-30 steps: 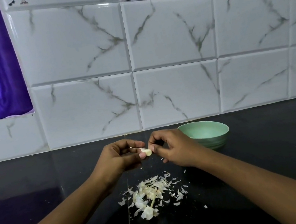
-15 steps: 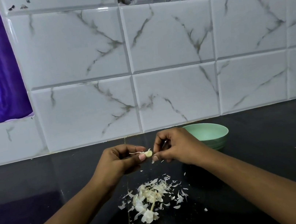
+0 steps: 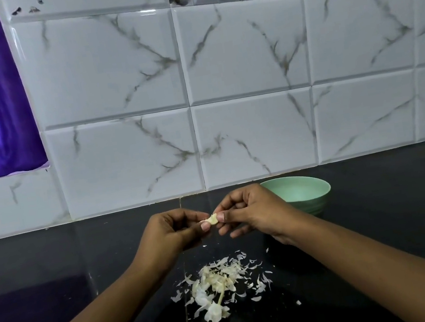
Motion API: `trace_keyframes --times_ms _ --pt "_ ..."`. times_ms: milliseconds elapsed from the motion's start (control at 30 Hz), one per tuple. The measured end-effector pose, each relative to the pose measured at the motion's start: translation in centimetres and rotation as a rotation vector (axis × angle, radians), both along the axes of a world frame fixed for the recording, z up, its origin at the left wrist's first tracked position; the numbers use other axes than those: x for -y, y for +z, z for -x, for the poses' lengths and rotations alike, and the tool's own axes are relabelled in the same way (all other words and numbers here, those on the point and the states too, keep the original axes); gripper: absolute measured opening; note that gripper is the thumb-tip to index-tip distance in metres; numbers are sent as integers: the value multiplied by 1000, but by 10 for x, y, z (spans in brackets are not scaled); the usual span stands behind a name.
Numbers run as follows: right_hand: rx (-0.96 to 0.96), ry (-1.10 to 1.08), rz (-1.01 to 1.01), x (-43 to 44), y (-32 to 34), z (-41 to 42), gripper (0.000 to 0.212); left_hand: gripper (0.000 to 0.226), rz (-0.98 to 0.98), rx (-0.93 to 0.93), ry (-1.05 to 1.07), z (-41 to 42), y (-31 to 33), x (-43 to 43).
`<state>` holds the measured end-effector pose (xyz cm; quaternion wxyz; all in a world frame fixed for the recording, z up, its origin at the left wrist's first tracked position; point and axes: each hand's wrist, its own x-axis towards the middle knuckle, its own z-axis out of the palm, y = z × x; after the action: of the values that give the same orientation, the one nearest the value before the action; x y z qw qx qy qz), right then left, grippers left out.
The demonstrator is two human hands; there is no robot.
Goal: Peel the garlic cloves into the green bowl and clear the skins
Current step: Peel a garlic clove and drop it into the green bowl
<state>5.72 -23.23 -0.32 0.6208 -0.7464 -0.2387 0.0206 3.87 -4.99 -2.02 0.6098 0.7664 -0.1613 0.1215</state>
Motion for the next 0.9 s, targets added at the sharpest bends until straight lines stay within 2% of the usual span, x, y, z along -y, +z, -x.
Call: trace_keyframes --times_ms 133,200,433,667,800,900 --pt "70 -72 68 0 0 0 2 16 -356 211 119 3 2 0" --pt "95 -78 90 -1 -1 0 3 14 -407 258 138 5 3 0" --pt "167 -85 143 -4 -1 2 5 4 -374 207 124 4 4 -2" --pt "151 -88 104 -7 -3 1 6 8 -438 306 202 5 2 1" --pt "136 -66 87 -5 -4 0 6 11 -349 193 170 3 3 2" --pt "141 -60 75 -5 -4 -1 8 13 -182 -1 54 2 4 1"
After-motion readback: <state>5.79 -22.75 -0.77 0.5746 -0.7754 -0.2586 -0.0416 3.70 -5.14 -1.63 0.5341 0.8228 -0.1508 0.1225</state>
